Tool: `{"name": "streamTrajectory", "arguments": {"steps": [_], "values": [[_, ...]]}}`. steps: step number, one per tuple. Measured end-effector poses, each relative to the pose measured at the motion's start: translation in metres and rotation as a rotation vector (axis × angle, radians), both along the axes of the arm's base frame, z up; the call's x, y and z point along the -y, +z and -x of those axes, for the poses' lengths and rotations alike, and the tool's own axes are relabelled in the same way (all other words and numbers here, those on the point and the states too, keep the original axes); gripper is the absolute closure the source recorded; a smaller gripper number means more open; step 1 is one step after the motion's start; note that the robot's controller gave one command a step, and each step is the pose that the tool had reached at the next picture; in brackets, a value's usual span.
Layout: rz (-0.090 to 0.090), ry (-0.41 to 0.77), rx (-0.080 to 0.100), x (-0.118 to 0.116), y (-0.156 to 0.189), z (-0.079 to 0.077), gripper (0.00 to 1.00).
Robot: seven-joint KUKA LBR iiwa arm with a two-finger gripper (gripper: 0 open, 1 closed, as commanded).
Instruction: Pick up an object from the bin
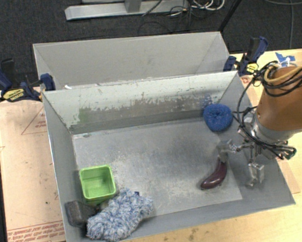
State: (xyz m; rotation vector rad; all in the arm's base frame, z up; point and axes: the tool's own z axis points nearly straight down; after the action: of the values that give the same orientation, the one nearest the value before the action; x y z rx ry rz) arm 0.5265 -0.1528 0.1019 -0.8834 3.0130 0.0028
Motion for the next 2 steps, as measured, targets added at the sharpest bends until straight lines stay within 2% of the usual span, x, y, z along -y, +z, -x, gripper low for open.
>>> {"name": "streamTrajectory", "arguments": {"steps": [1, 2], "values": [[0.004, 0.046, 0.002, -0.012, -0.005, 0.001, 0.00], [0.000, 0.553, 0.000, -0.077, -0.032, -0.009, 1.00]]}}
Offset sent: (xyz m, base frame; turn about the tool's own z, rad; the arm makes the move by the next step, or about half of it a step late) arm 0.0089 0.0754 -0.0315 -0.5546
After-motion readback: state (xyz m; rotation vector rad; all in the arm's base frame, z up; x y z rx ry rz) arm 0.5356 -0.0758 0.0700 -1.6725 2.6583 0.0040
